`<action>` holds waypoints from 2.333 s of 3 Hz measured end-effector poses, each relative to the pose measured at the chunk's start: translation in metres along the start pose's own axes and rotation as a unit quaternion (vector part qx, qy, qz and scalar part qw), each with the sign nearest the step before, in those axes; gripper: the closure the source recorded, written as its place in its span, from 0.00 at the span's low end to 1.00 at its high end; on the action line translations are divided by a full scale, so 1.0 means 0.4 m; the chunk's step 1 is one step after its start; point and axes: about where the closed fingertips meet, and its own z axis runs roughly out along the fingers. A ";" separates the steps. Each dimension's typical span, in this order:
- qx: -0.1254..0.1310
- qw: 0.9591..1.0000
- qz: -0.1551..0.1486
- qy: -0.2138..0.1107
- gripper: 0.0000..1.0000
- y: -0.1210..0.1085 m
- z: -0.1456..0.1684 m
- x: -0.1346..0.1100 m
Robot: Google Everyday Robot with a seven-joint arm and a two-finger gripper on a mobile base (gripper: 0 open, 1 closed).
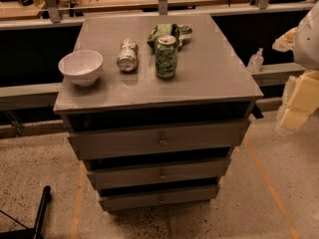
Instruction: Knock green can over
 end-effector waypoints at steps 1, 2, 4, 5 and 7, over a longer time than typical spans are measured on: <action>0.000 1.000 0.000 0.000 0.00 0.000 0.000 0.000; 0.024 0.999 0.000 -0.044 0.00 -0.050 -0.017 -0.023; 0.129 0.962 0.018 -0.239 0.00 -0.319 -0.093 -0.155; 0.142 0.926 0.063 -0.344 0.00 -0.384 -0.096 -0.268; 0.104 0.910 0.088 -0.392 0.00 -0.466 0.043 -0.423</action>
Offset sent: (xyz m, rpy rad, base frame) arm 0.0521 0.0047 0.0346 0.1995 -0.1767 0.0359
